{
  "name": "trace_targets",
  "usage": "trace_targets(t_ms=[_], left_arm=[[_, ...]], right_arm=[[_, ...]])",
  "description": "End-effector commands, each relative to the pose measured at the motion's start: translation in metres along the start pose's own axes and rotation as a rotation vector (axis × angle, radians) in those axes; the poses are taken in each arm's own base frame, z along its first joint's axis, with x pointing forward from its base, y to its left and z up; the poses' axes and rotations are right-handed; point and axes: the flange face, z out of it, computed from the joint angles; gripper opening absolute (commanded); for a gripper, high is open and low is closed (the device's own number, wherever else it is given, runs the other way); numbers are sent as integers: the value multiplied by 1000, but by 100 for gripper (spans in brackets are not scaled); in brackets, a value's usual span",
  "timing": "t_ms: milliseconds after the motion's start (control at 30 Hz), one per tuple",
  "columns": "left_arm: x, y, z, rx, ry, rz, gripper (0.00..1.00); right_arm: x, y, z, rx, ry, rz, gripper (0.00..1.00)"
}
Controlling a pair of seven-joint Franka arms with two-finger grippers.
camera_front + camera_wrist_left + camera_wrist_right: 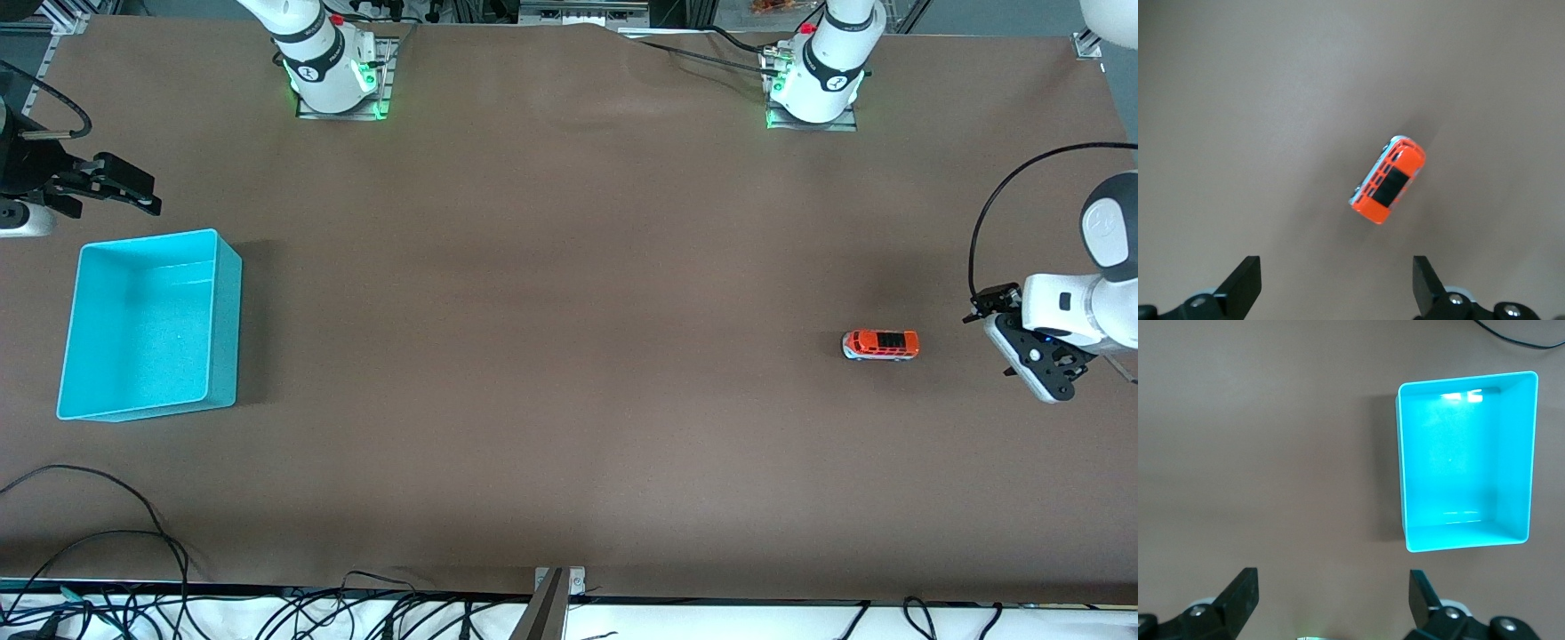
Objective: Wind up bus and store in blue box
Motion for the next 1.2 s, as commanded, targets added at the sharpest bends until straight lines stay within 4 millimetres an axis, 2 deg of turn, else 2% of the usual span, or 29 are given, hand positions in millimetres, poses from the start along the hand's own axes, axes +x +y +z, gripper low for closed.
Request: trace_targets(t_ms=[0, 167, 567, 900, 1167], left_arm=[[-1, -11, 22, -6, -20, 132, 100], [2, -1, 54, -35, -21, 220, 100], [23, 48, 99, -128, -37, 307, 100], [26, 54, 131, 2, 3, 468, 100], [27, 63, 160, 27, -67, 584, 100]], right_arm=[[0, 1, -4, 12, 3, 13, 100], [1, 1, -3, 10, 3, 12, 100], [3, 0, 0, 15, -4, 12, 100], [3, 0, 0, 17, -4, 10, 100], [2, 1, -1, 17, -6, 11, 100]])
